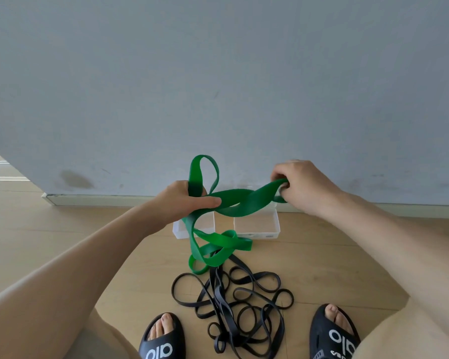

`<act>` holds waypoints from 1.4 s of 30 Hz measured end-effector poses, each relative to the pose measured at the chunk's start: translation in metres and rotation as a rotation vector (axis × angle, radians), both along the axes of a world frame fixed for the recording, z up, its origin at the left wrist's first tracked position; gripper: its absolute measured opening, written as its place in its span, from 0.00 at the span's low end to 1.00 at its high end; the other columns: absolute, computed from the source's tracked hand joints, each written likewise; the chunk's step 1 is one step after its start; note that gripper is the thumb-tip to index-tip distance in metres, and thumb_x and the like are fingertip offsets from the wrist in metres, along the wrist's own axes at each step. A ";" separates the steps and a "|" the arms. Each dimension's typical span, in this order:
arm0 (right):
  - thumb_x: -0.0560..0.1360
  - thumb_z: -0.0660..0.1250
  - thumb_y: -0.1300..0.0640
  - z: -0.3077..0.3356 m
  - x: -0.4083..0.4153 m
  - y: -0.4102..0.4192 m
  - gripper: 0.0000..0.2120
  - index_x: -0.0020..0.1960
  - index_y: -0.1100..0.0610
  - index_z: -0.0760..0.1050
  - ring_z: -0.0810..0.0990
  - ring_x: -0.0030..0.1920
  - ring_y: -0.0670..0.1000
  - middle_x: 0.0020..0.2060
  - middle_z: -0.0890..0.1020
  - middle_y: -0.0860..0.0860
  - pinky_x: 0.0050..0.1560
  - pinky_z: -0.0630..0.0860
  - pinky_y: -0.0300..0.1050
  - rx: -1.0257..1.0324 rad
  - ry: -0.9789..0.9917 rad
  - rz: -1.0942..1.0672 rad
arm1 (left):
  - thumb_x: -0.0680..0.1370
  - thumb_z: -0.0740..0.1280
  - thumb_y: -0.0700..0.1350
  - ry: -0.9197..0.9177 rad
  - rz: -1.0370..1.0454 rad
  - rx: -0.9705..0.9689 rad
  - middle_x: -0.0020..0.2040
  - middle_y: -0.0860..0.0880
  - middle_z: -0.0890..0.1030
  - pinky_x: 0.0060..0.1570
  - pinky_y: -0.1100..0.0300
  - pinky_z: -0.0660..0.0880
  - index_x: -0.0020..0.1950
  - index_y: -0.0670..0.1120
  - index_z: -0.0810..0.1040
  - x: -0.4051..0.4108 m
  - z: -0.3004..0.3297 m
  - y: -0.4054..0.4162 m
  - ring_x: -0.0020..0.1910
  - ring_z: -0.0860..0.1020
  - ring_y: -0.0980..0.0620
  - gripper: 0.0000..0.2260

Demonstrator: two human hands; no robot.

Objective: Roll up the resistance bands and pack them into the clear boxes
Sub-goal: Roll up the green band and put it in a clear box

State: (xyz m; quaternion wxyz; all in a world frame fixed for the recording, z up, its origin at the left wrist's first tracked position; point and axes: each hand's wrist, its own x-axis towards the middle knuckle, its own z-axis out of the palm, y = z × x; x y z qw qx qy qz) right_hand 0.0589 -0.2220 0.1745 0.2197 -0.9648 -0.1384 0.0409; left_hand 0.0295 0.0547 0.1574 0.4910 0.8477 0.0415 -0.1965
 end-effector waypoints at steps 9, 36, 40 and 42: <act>0.78 0.71 0.62 0.019 -0.005 -0.011 0.08 0.56 0.62 0.83 0.82 0.45 0.49 0.45 0.86 0.53 0.48 0.77 0.42 0.657 0.676 -0.171 | 0.74 0.77 0.55 -0.001 0.083 0.036 0.33 0.50 0.74 0.42 0.57 0.65 0.32 0.49 0.74 0.004 -0.002 0.013 0.37 0.72 0.50 0.18; 0.67 0.81 0.63 0.022 -0.004 -0.010 0.21 0.53 0.50 0.77 0.82 0.48 0.51 0.49 0.82 0.49 0.51 0.80 0.46 0.337 0.243 0.005 | 0.76 0.75 0.57 0.020 0.038 0.070 0.34 0.49 0.78 0.43 0.58 0.69 0.36 0.47 0.78 0.000 0.001 0.006 0.36 0.74 0.51 0.16; 0.68 0.70 0.71 0.017 -0.015 -0.002 0.19 0.50 0.50 0.75 0.76 0.43 0.51 0.43 0.76 0.46 0.42 0.72 0.45 -0.024 0.142 0.250 | 0.76 0.75 0.55 0.024 0.106 -0.054 0.33 0.48 0.78 0.47 0.54 0.71 0.41 0.44 0.79 0.003 0.004 0.016 0.36 0.75 0.50 0.15; 0.67 0.64 0.74 0.012 -0.018 0.002 0.19 0.47 0.51 0.71 0.72 0.41 0.53 0.38 0.71 0.45 0.40 0.66 0.41 -0.155 -0.006 0.326 | 0.77 0.75 0.55 0.033 0.098 -0.081 0.34 0.47 0.77 0.47 0.54 0.71 0.43 0.44 0.78 0.002 0.006 0.020 0.36 0.74 0.49 0.15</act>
